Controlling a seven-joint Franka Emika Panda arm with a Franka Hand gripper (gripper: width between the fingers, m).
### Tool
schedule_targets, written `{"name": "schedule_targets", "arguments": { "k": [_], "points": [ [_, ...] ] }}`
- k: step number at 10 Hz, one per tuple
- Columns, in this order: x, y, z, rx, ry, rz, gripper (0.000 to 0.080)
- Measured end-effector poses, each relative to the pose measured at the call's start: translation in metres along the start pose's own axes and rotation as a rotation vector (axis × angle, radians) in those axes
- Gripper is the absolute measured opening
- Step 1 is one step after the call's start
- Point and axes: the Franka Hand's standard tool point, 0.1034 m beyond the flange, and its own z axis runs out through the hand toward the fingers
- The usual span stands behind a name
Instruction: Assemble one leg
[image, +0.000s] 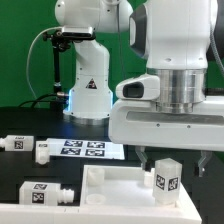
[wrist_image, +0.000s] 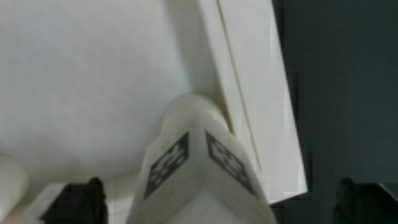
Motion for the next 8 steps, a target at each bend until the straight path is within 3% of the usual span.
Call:
{"name": "schedule_targets", "arguments": {
  "k": [3, 4, 7, 8],
  "points": [
    [0.0002, 0.0015, 0.0008, -0.005, -0.001, -0.189, 0.0649],
    [0.002, 0.002, 0.0013, -0.02, -0.002, -0.439, 0.0649],
    [0.0027, 0.0024, 0.0019, -0.017, -0.003, -0.451, 0.0623],
    [0.0026, 0.0024, 0.0021, -0.017, -0.003, -0.417, 0.0444]
  ]
}}
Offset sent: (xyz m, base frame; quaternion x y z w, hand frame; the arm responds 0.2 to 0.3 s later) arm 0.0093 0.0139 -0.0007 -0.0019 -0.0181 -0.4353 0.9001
